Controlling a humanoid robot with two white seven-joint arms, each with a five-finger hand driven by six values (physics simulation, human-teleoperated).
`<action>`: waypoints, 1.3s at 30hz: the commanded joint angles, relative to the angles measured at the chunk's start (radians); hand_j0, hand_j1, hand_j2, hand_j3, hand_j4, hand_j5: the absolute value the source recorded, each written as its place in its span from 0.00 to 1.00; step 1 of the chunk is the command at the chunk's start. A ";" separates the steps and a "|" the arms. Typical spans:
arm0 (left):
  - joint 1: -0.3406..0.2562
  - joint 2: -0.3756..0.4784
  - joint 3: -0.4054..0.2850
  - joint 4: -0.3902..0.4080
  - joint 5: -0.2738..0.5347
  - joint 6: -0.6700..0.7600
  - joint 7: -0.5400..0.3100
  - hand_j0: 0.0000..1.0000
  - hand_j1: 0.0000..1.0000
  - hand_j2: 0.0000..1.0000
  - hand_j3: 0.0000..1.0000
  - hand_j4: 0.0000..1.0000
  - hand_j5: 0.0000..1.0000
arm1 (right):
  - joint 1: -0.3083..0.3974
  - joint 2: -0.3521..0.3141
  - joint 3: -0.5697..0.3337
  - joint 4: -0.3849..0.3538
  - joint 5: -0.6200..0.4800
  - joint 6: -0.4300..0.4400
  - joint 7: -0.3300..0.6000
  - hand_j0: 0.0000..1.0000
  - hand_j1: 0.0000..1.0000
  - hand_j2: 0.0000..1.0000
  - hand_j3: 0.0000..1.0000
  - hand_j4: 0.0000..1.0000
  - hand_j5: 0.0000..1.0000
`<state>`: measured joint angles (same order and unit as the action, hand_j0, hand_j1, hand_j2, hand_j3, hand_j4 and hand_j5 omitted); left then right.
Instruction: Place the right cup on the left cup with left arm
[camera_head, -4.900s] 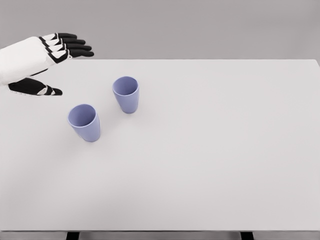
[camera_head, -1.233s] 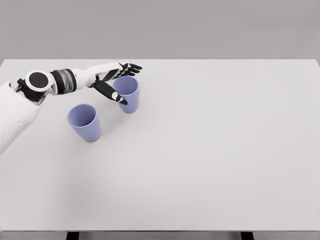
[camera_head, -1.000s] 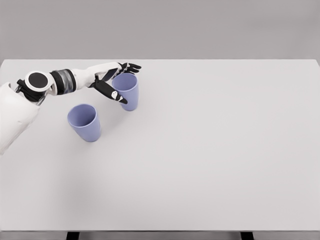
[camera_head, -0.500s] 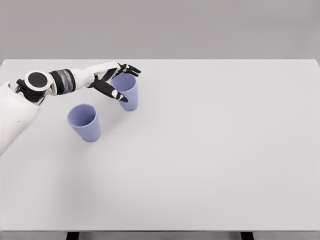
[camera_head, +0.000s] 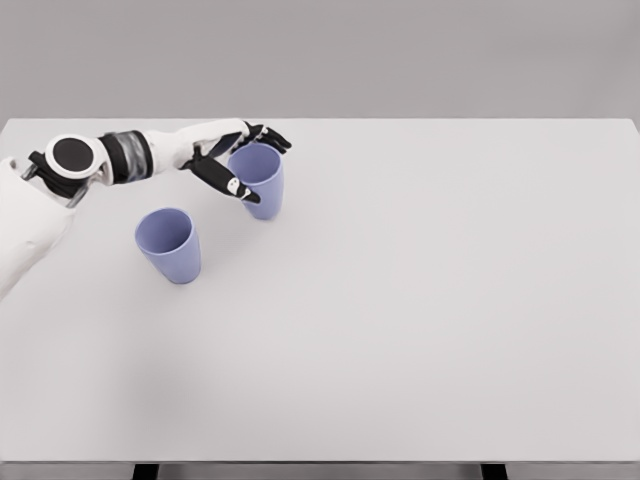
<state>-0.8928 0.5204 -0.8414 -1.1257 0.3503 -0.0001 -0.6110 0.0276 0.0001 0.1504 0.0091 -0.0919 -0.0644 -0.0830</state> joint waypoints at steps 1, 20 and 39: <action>0.000 0.032 0.001 -0.049 0.007 0.000 0.000 0.78 0.78 0.78 0.78 0.78 0.78 | 0.002 0.000 0.000 0.000 0.000 0.000 0.000 1.00 1.00 1.00 1.00 1.00 1.00; 0.009 0.240 0.001 -0.325 0.134 0.014 0.000 0.76 0.76 0.76 0.76 0.76 0.76 | 0.000 0.000 0.000 0.000 0.000 0.000 0.000 1.00 1.00 1.00 1.00 1.00 1.00; 0.006 0.426 0.008 -0.496 0.274 0.022 0.000 0.76 0.76 0.76 0.76 0.76 0.76 | 0.002 0.000 0.000 0.000 0.000 0.000 0.000 1.00 1.00 1.00 1.00 1.00 1.00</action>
<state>-0.8866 0.9227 -0.8367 -1.6025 0.6029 0.0212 -0.6111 0.0291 0.0001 0.1503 0.0091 -0.0919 -0.0644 -0.0829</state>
